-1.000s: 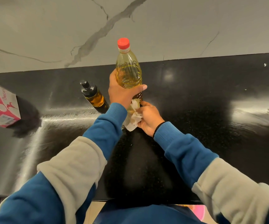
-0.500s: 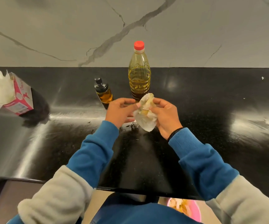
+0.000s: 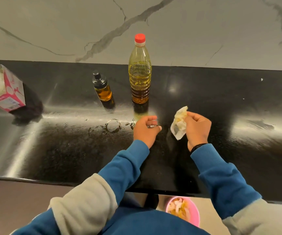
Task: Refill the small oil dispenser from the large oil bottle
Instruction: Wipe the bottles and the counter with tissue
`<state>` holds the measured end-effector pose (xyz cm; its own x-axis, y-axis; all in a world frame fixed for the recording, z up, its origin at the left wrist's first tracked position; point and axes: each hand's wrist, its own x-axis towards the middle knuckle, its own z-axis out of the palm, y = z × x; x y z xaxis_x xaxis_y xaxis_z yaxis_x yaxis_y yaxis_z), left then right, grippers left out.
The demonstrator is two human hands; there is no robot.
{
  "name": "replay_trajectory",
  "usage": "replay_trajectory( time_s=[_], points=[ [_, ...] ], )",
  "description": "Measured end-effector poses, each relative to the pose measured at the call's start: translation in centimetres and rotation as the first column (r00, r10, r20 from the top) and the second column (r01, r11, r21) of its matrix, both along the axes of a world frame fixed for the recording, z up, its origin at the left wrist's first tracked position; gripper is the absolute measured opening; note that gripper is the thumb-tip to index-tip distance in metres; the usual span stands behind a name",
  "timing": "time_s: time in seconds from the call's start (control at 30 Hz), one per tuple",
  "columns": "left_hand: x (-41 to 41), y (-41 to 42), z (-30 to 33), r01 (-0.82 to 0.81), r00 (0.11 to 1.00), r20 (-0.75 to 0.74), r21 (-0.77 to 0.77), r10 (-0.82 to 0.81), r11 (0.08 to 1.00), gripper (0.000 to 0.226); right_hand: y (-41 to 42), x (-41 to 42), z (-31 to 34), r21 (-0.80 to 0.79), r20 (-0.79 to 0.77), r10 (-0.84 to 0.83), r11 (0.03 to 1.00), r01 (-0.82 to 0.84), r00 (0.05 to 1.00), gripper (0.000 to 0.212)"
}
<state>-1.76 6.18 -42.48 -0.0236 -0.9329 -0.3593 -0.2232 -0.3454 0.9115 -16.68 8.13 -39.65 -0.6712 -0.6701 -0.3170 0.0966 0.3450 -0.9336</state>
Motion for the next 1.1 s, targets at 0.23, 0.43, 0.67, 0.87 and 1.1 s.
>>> replay_trajectory(
  time_s=[0.23,0.43,0.67,0.87,1.1],
  points=[
    [1.0,1.7,-0.8,-0.042,0.999,0.032,-0.050,0.043,0.998,0.035,1.3,0.5,-4.1,0.381,-0.578,0.599,0.798,-0.466,0.554,0.032],
    [3.3,0.7,-0.1,-0.085,0.996,0.034,-0.069,0.087,0.994,0.039,0.5,4.6,-7.2,0.632,-0.531,0.820,0.551,-0.545,0.213,0.068],
    [6.0,0.0,0.6,-0.071,0.979,0.174,-0.181,0.103,0.981,0.039,-2.9,10.7,-7.7,0.635,-0.508,0.854,0.279,-0.721,-0.116,0.065],
    [9.0,0.9,-0.7,0.126,0.941,0.337,-0.238,-0.040,0.963,0.041,0.7,9.8,-7.2,0.566,-0.523,0.836,0.196,-0.801,-0.165,0.065],
    [10.3,1.5,-1.8,0.189,0.903,0.422,-0.216,-0.084,0.958,0.047,0.5,3.9,-7.2,0.679,-0.552,0.820,0.339,-0.651,-0.149,0.081]
  ],
)
